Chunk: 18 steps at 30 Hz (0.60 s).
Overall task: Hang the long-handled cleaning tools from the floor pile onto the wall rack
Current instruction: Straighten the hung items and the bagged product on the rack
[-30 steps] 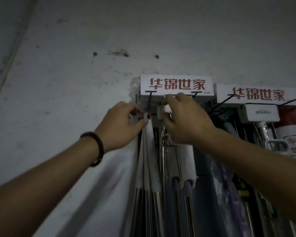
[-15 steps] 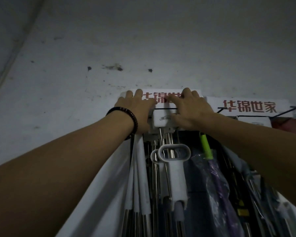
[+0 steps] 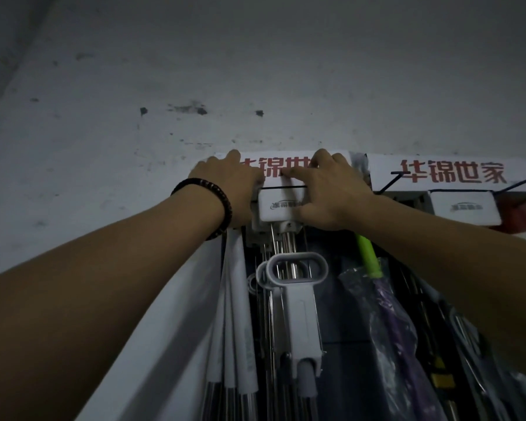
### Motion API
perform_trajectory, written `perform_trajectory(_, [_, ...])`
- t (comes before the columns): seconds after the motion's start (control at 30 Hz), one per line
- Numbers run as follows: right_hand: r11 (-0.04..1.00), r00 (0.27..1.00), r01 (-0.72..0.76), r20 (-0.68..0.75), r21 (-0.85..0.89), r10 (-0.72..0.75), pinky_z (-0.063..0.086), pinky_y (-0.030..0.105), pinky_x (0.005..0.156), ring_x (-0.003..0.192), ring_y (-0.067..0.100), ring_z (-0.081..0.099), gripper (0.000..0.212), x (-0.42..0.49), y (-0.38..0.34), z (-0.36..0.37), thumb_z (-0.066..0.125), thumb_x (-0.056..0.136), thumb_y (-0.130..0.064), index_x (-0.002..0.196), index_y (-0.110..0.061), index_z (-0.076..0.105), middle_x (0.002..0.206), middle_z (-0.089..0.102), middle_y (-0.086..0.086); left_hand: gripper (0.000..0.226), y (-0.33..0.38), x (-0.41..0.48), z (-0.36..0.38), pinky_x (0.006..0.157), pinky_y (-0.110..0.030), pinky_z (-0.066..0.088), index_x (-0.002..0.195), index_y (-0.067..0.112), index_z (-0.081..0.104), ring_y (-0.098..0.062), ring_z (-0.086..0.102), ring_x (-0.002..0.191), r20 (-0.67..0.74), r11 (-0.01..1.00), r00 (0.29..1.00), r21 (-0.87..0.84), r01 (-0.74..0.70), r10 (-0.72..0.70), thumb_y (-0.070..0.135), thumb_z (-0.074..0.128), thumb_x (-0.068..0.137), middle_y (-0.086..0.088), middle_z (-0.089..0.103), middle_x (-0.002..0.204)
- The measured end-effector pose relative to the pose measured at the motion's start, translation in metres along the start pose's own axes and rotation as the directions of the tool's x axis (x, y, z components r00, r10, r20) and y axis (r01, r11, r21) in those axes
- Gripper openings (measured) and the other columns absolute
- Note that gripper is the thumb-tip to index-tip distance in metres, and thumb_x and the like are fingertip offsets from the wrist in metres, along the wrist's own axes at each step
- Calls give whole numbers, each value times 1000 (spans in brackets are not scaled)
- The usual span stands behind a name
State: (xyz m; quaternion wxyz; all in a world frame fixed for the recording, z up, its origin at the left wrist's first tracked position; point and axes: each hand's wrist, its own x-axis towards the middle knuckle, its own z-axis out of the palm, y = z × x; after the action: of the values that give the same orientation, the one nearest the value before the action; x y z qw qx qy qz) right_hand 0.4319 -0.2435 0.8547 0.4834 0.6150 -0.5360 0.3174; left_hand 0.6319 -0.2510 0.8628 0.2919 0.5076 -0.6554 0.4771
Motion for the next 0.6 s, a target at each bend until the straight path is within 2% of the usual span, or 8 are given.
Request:
perform_trajectory(0.13, [1000, 1000, -10, 6, -29, 10, 46, 44, 94, 123, 36, 52, 81, 5, 1, 2, 61, 79, -66, 155, -44, 41, 135, 48, 12, 49, 4, 6, 1, 82, -41, 56, 126, 41, 62, -29, 62, 96, -4, 998, 1000, 56, -3, 3, 38, 74, 79, -3, 56, 119])
perform_trajectory(0.2, [999, 999, -7, 43, -44, 9, 43, 41, 82, 109, 33, 57, 74, 10, 2, -5, 57, 76, -67, 148, -50, 48, 123, 50, 7, 48, 7, 8, -4, 78, -39, 54, 121, 43, 65, -25, 63, 90, 22, 993, 1000, 118, -3, 0, 41, 76, 75, 0, 62, 109])
perform_trajectory(0.27, [999, 996, 6, 87, -36, -2, 42, 37, 76, 94, 28, 53, 65, 18, 1, -16, 59, 76, -66, 140, -52, 56, 108, 50, 2, 50, 9, 12, -11, 83, -42, 52, 125, 43, 63, -24, 63, 93, 61, 987, 998, 161, 3, -13, 47, 72, 77, 1, 65, 110])
perform_trajectory(0.3, [999, 994, 12, 112, -34, -8, 43, 36, 75, 92, 27, 53, 63, 21, 1, -22, 62, 77, -64, 139, -52, 57, 106, 54, 2, 51, 11, 13, -16, 89, -45, 50, 128, 42, 62, -25, 62, 97, 86, 986, 996, 164, 8, -23, 51, 69, 78, 0, 65, 112])
perform_trajectory(0.4, [998, 978, 22, 208, -64, -8, 47, 36, 80, 106, 28, 60, 66, 29, -5, -33, 67, 79, -58, 143, -50, 56, 125, 65, 4, 45, 17, 15, -25, 102, -50, 45, 118, 34, 63, -26, 58, 95, 118, 988, 992, 151, 32, -50, 58, 61, 80, 0, 61, 101])
perform_trajectory(0.5, [999, 960, 16, 280, -37, -5, 50, 38, 92, 113, 30, 59, 59, 26, -10, -36, 63, 89, -49, 146, -36, 54, 136, 63, 9, 32, 19, 11, -22, 106, -51, 40, 103, 32, 61, -26, 57, 90, 84, 992, 996, 124, 31, -42, 53, 59, 79, 1, 54, 88])
perform_trajectory(0.6, [1000, 953, -25, 302, -6, 26, 48, 40, 102, 125, 32, 55, 59, 14, -7, -42, 59, 98, -33, 154, -26, 43, 148, 56, 11, 33, 13, -2, -5, 102, -48, 41, 107, 28, 65, -29, 60, 98, -35, 998, 999, 63, 27, -25, 49, 60, 81, -1, 61, 100])
